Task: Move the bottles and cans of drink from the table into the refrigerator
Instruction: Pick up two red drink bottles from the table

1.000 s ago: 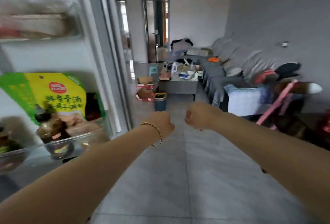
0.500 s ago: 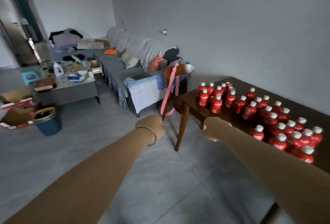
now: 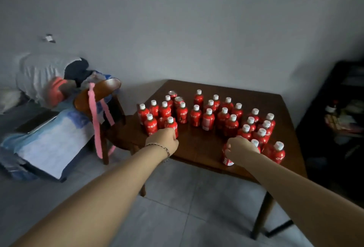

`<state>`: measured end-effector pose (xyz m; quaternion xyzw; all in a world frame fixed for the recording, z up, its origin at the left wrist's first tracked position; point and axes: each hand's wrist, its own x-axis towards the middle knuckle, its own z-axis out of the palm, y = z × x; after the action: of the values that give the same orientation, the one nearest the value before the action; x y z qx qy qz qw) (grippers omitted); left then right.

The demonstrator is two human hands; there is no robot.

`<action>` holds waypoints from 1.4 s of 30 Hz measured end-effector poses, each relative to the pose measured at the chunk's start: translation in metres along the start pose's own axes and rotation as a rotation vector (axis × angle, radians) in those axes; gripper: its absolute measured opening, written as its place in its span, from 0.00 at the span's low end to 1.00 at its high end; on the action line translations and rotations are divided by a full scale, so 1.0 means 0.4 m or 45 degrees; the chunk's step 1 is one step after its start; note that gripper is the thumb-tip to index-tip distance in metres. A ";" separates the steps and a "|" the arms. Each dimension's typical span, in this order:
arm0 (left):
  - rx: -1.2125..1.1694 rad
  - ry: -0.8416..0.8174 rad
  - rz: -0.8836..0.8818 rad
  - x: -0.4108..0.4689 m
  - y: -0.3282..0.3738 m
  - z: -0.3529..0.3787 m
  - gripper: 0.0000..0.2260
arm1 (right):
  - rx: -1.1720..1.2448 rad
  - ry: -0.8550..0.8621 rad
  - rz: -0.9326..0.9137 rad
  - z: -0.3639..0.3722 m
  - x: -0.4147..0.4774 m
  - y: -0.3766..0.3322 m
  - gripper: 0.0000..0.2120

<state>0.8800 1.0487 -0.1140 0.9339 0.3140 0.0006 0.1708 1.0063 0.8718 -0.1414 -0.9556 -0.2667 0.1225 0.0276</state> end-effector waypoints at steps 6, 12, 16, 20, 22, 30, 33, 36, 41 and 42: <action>-0.048 -0.125 0.117 0.232 0.083 0.159 0.08 | 0.139 -0.007 0.391 0.097 0.190 0.117 0.28; -0.042 -0.199 0.157 0.462 0.194 0.294 0.09 | 0.239 -0.075 0.471 0.226 0.390 0.195 0.43; -0.017 -0.298 0.162 0.571 0.254 0.366 0.10 | 0.203 -0.142 0.351 0.283 0.467 0.219 0.40; -0.006 -0.401 0.176 0.651 0.291 0.420 0.10 | 0.216 -0.089 0.348 0.319 0.505 0.242 0.27; -0.011 -0.437 0.190 0.682 0.295 0.434 0.10 | 0.164 0.033 0.314 0.319 0.528 0.246 0.25; 0.060 -0.498 0.259 0.803 0.265 0.435 0.08 | 0.076 0.332 0.103 0.327 0.622 0.251 0.17; 0.057 -0.495 0.290 0.842 0.254 0.432 0.06 | 0.170 0.421 -0.052 0.332 0.644 0.255 0.18; 0.059 -0.493 0.326 0.867 0.251 0.432 0.07 | 0.151 0.451 -0.265 0.342 0.667 0.256 0.17; 0.021 -0.297 0.403 0.903 0.240 0.430 0.06 | 0.128 0.416 -0.373 0.346 0.695 0.274 0.17; 0.031 -0.190 0.440 0.916 0.237 0.427 0.07 | 0.137 0.409 -0.364 0.338 0.701 0.275 0.17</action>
<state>1.2482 1.1389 -0.2833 0.9734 0.1353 -0.0432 0.1799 1.2602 0.9209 -0.3470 -0.9124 -0.3848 -0.0226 0.1378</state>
